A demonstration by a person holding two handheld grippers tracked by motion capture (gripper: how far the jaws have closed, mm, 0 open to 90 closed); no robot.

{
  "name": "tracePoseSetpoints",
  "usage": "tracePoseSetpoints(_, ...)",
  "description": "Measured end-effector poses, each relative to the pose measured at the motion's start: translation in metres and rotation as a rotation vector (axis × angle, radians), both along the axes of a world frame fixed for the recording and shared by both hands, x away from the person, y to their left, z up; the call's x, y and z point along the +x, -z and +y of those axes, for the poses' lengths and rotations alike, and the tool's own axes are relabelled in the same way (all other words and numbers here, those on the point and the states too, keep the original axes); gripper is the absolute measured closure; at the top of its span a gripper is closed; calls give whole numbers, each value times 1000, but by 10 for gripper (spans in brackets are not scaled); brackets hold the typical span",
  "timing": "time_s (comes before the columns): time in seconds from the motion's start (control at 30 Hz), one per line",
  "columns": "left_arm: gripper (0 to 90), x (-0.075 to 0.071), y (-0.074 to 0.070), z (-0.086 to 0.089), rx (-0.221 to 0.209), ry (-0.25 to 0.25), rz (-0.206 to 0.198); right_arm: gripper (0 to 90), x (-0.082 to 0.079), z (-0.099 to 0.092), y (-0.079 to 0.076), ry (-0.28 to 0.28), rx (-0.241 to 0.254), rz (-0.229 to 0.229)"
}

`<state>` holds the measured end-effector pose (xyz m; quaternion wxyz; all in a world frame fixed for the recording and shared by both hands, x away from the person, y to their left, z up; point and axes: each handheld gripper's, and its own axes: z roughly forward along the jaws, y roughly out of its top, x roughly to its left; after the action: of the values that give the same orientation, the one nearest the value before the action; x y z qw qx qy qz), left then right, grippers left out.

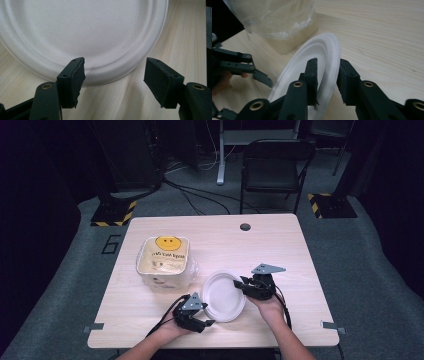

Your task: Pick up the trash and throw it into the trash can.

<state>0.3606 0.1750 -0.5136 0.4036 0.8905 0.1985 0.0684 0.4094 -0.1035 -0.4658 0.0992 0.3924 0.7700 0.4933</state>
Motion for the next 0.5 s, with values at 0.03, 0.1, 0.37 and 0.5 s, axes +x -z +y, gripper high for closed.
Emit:
tracePoseSetpoints(0.03,321,0,-1,1,-4,-1,2,738,0,0,-2,-10,10,3)
tracePoseSetpoints(0.1,322,0,-3,4,-14,-2,1,770,-3,3,-8,-32,16,-2)
tracePoseSetpoints(0.37,322,0,-7,9,-43,-8,1,802,-11,11,-22,-85,24,-2)
tracePoseSetpoints(0.5,320,0,-9,11,-53,-9,-1,819,-16,15,-31,-96,11,-22)
